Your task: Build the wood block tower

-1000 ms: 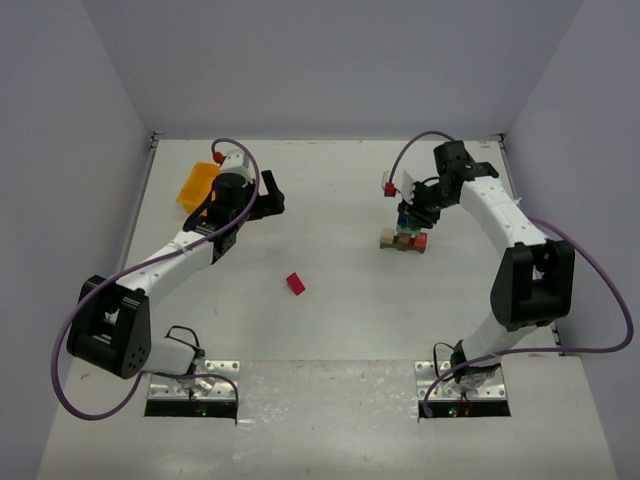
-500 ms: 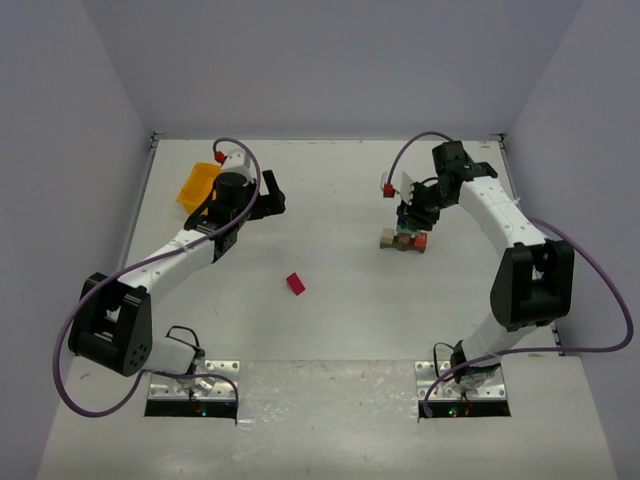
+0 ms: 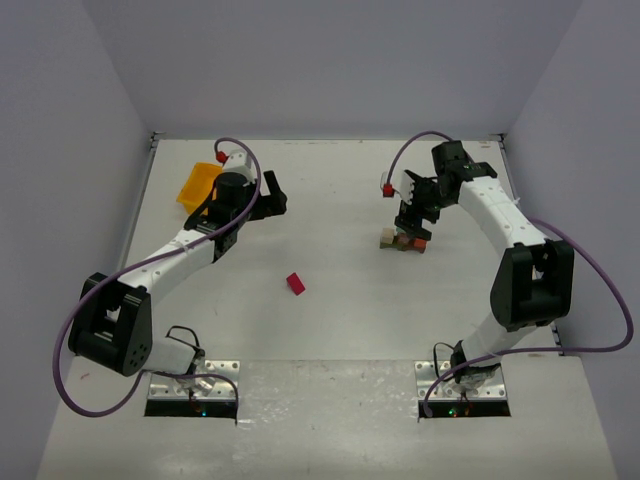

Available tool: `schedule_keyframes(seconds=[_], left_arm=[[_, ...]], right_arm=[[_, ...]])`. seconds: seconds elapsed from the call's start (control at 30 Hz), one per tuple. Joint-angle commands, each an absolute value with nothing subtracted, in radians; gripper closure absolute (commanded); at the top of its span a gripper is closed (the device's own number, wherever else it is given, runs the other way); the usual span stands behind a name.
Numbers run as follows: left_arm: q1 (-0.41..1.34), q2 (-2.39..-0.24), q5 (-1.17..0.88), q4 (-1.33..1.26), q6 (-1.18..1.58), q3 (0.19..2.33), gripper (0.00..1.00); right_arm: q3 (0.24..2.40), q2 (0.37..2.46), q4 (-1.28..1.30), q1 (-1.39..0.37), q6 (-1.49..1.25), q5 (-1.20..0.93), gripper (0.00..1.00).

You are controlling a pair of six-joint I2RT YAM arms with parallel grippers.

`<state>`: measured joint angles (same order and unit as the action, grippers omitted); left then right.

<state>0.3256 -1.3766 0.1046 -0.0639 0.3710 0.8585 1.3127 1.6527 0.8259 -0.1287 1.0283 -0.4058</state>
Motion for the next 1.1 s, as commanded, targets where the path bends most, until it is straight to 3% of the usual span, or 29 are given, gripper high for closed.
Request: schedule_keyframes(seconds=[0.0,0.33,0.63,0.8,0.87,1.07], left_arm=[[0.324,-1.379,0.085,-0.109,0.358,0.902,0.0],[0.324,-1.373,0.098,-0.092,0.38,0.915,0.0],[0.324,-1.34,0.253,0.027,0.471,0.962,0.0],[0.321,-1.303,0.171,0.032,0.489,0.955,0.0],[0.321,-1.296,0.152,0.027,0.489,0.953,0.0],[0.31,-1.273,0.17,0.041,0.506,0.907,0.0]], right_arm=[[1.359,1.609,0.79,-0.143,0.999,-0.404,0.01],[1.377,1.498,0.73,-0.192,0.909,-0.426,0.01],[1.363,1.424,0.483,-0.372,0.528,-0.444,0.01],[1.371,1.406,0.412,-0.41,0.316,-0.468,0.01],[1.339,1.387,0.385,-0.451,0.27,-0.428,0.01],[1.134,1.3,0.296,-0.725,0.05,0.001,0.01]])
